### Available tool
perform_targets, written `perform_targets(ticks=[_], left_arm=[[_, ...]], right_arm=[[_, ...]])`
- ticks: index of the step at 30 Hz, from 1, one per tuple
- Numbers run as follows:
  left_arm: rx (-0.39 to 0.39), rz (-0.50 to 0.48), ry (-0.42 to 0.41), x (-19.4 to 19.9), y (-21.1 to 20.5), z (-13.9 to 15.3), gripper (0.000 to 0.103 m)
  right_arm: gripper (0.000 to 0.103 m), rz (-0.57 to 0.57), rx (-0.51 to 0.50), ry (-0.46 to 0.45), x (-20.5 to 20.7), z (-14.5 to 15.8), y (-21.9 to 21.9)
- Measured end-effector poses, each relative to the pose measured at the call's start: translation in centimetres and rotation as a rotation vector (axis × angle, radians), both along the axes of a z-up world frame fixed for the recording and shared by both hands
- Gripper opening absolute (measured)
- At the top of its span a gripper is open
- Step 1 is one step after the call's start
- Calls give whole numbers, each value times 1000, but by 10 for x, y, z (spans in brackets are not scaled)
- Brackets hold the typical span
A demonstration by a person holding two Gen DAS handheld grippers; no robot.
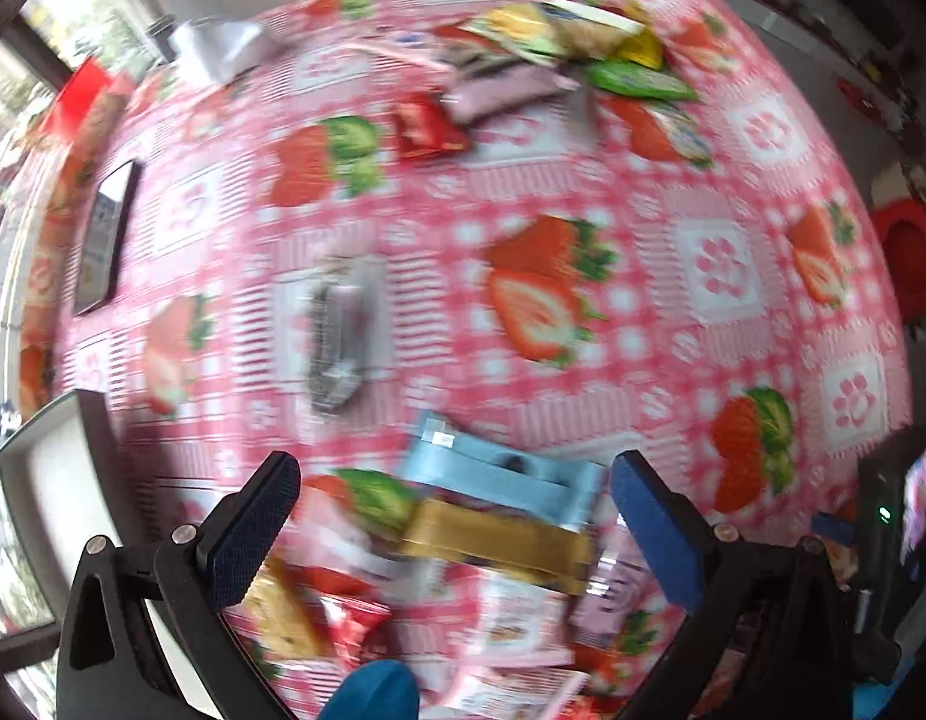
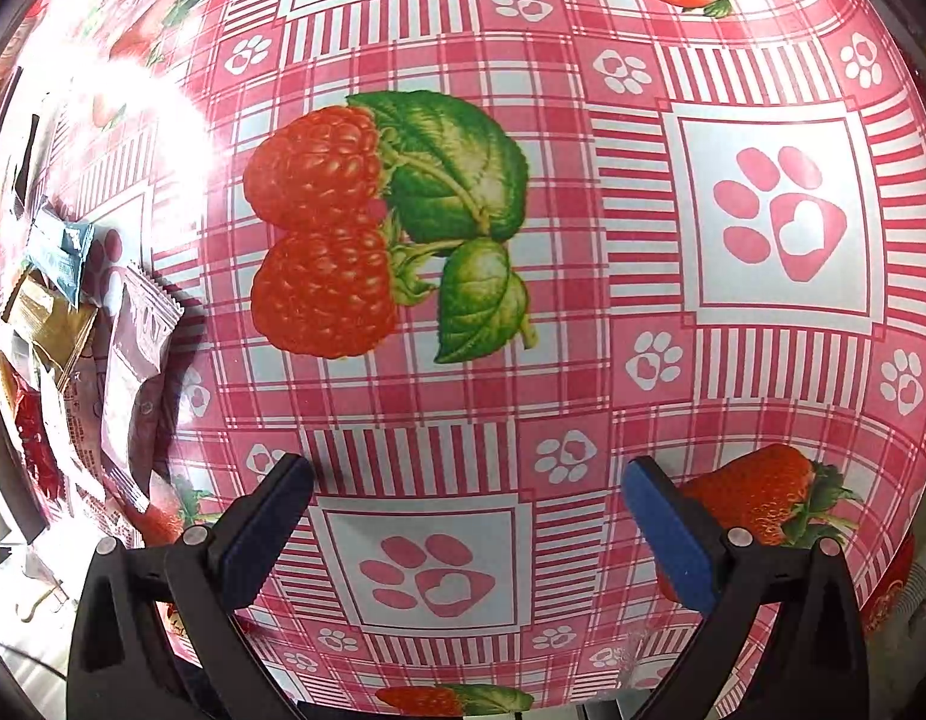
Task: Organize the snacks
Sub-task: 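Grasp the jerky stick with the left tool while the right tool grasps the pink bar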
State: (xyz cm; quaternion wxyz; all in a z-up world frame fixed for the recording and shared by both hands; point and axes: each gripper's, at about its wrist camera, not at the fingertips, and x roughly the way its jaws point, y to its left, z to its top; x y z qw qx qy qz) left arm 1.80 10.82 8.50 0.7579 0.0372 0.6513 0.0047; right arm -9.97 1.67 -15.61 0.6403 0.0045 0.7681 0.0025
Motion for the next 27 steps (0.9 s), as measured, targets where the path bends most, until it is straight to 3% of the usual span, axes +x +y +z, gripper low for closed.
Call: perform_targets(ticks=[5,9,13,17,21,25,27], left_arm=[[96,57,67,25,40,-52,103],[97,70,116,33,51,-77,103],[49,74,96,36,51,-78,103],[-69,155,121,40,66,-87,103],[-61,151,173,45,65,-89,103],[-18,107,176,64,60,-90,102],[-8,64,154,72,46,-81,89]], right_arm=[[103,2,-1,-26,-8,3,1],[103,2,-1,-25,-10,4,1],[103,-47,7,25,-7,4,1],[103,-174,191,-22,2,23,19],[103,-183,251,-32,14,26,57],[98,-223,187,12,16,13,78],[88,-213,152,9,15,16,86]])
